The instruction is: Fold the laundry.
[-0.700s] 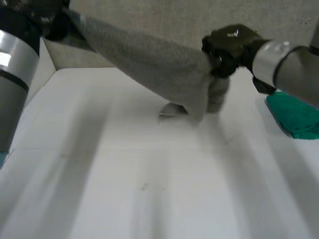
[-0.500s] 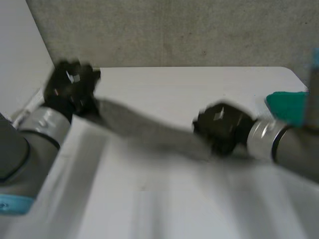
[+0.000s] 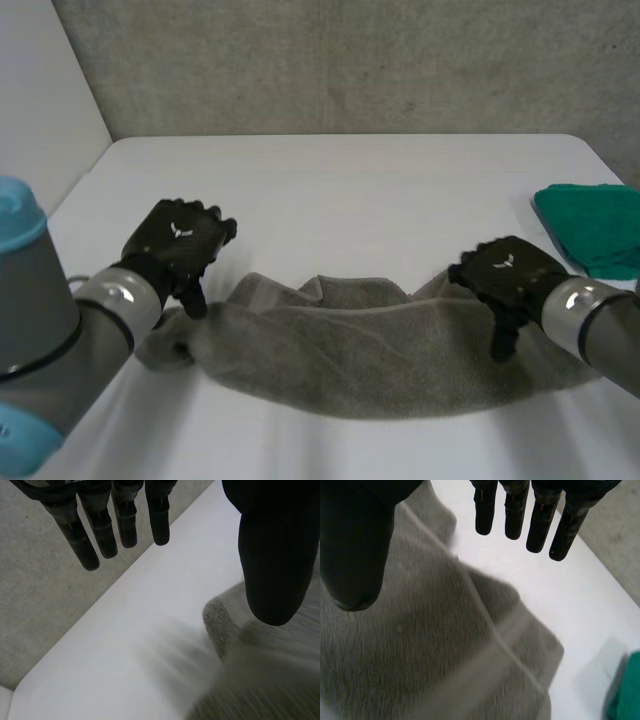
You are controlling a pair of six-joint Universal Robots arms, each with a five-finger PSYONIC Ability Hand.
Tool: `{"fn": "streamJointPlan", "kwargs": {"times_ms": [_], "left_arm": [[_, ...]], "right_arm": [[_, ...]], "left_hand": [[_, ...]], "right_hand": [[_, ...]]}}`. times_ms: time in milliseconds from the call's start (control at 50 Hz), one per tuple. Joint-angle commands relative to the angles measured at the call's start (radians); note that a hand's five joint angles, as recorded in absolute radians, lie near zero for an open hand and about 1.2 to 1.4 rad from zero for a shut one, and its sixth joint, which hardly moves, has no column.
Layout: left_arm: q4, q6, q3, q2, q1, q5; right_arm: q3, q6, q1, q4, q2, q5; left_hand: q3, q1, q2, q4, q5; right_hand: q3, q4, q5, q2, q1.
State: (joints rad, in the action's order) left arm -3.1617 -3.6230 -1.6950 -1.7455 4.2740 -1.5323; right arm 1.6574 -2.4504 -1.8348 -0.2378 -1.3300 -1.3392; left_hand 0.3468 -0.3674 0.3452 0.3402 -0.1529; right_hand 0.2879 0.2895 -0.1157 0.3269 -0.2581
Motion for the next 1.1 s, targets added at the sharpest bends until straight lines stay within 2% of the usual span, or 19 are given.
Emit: {"fn": "streamJointPlan", "kwargs": {"times_ms": [20,140,220,280,500,620,660,760,800,840,960,1100], "left_arm": [[0.066,0.024,0.159,-0.182,0.044,0.07],[0.201,0.026,0.233,-0.311,0.09,0.064],[0.29,0.024,0.233,-0.362,0.11,0.044],[0.302,0.024,0.225,-0.365,0.11,0.04],[0.302,0.027,0.161,-0.299,0.101,0.04],[0.295,0.026,0.133,-0.255,0.093,0.04],[0.287,0.024,0.132,-0.247,0.093,0.04],[0.258,0.024,0.13,-0.223,0.093,0.021],[0.244,0.024,0.127,-0.213,0.095,0.005],[0.24,0.023,0.121,-0.2,0.095,-0.008],[0.238,0.021,0.095,-0.148,0.09,-0.009],[0.238,0.018,0.066,-0.108,0.084,-0.009]], "right_arm": [[0.128,0.097,0.124,0.139,-0.009,0.0],[0.133,0.096,0.189,0.222,0.021,0.046],[0.093,0.111,0.247,0.212,0.118,0.109],[0.064,0.113,0.265,0.199,0.147,0.123],[-0.054,0.113,0.322,0.132,0.262,0.143],[-0.102,0.102,0.328,0.1,0.299,0.19],[-0.103,0.1,0.33,0.097,0.299,0.201],[-0.111,0.099,0.324,0.083,0.299,0.216],[-0.122,0.093,0.321,0.077,0.298,0.215],[-0.129,0.07,0.321,0.072,0.293,0.216],[-0.152,0.01,0.321,0.048,0.293,0.218],[-0.171,0.013,0.322,-0.005,0.337,0.226]], "left_hand": [[0.046,-0.025,0.047,0.052,-0.065],[0.081,-0.06,0.083,0.088,-0.1],[0.142,-0.122,0.144,0.149,-0.162],[0.198,-0.178,0.2,0.205,-0.218],[0.665,-0.644,0.667,0.672,-0.684],[0.961,-0.941,0.963,0.968,-0.981],[0.974,-0.953,0.975,0.98,-0.993],[1.05,-1.029,1.051,1.056,-1.069],[1.05,-1.029,1.051,1.056,-1.069],[1.05,-1.029,1.051,1.056,-1.069],[1.05,-1.029,1.051,1.056,-1.069],[1.05,-1.029,1.051,1.056,-1.069]], "right_hand": [[0.041,0.039,-0.038,0.002,-0.071],[0.058,0.057,-0.056,0.019,-0.088],[0.061,0.06,-0.059,0.022,-0.091],[0.073,0.071,-0.071,0.034,-0.103],[0.22,0.218,-0.218,0.181,-0.25],[0.697,0.696,-0.695,0.658,-0.727],[0.748,0.746,-0.746,0.709,-0.778],[0.658,0.656,-0.655,0.619,-0.688],[0.394,0.392,-0.392,0.355,-0.424],[0.282,0.28,-0.28,0.243,-0.312],[0.325,0.324,-0.323,0.286,-0.355],[0.402,0.4,-0.4,0.363,-0.432]]}}
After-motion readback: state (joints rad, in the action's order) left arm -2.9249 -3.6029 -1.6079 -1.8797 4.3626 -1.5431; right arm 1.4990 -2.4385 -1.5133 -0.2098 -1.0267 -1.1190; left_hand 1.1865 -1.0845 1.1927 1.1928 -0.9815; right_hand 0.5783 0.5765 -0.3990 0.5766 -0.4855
